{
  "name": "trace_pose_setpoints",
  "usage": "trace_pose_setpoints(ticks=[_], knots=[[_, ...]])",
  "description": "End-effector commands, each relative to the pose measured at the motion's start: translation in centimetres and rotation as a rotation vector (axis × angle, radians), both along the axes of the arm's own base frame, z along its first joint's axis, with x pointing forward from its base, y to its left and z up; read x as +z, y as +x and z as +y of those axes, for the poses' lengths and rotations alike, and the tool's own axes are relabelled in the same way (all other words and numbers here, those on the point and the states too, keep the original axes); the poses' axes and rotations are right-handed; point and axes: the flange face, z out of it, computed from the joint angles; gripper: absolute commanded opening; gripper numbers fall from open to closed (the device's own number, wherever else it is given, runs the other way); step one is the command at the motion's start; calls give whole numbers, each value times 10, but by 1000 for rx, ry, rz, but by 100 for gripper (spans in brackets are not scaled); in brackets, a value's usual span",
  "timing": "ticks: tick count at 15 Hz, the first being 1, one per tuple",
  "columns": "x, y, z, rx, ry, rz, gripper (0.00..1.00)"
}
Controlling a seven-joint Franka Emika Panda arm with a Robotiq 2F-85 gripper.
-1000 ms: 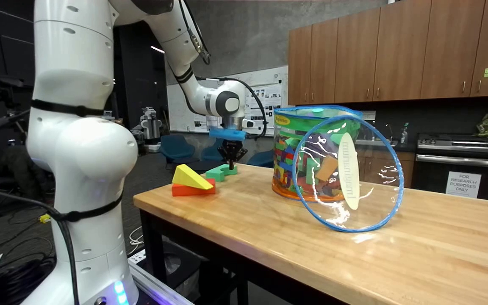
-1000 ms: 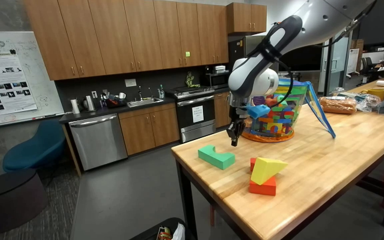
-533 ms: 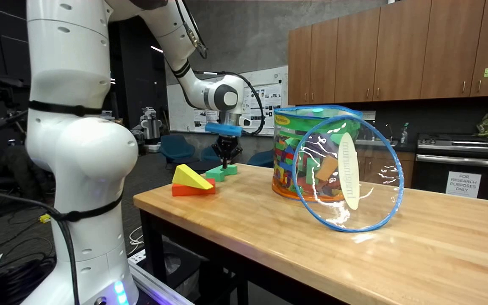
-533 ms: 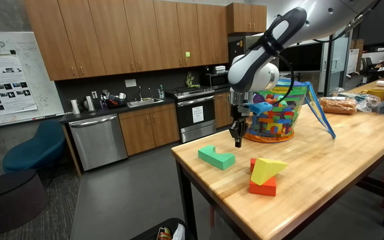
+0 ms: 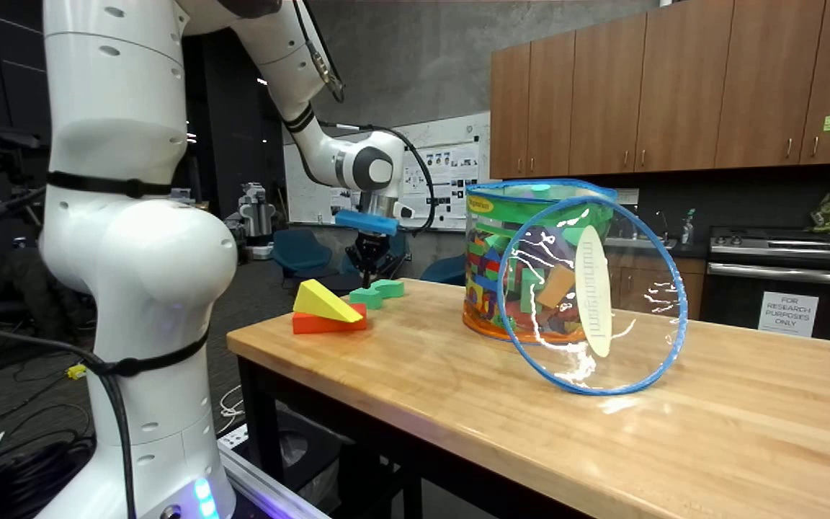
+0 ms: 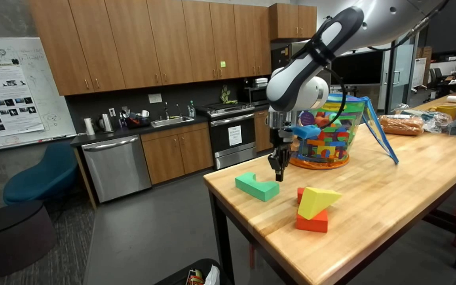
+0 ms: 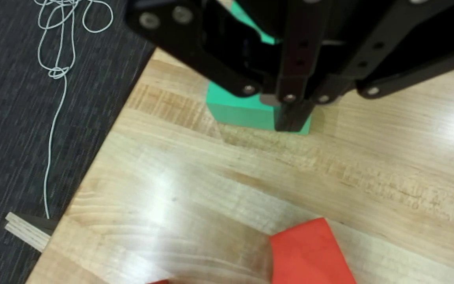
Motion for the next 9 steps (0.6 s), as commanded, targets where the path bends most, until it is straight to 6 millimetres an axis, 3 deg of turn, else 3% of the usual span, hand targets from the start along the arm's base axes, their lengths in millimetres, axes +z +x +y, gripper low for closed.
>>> trace_pose_setpoints(ticks=[1, 9], knots=[[1, -10, 7, 18, 13, 0, 0], [0, -4, 15, 17, 29, -64, 0]])
